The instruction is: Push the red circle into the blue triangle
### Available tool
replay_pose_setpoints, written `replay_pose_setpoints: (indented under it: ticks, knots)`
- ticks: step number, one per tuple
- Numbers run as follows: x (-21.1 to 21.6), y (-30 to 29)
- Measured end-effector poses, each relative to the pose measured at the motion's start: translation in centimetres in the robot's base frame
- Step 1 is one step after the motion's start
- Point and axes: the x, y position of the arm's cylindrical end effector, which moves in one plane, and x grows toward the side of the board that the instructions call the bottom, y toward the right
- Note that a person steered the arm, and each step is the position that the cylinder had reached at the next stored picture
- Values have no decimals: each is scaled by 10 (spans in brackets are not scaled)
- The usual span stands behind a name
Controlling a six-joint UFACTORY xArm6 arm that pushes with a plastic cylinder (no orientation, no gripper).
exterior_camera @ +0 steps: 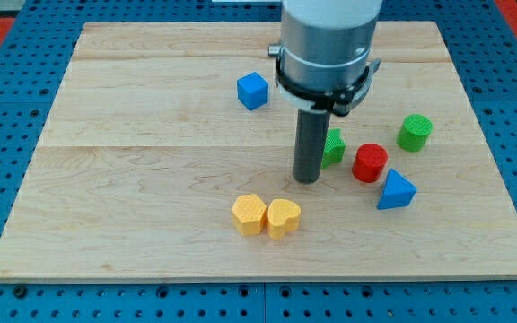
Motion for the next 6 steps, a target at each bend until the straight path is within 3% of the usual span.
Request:
replay_pose_setpoints:
  ticks: [2,6]
  knots:
    - [-53,54]
    - [-6,115]
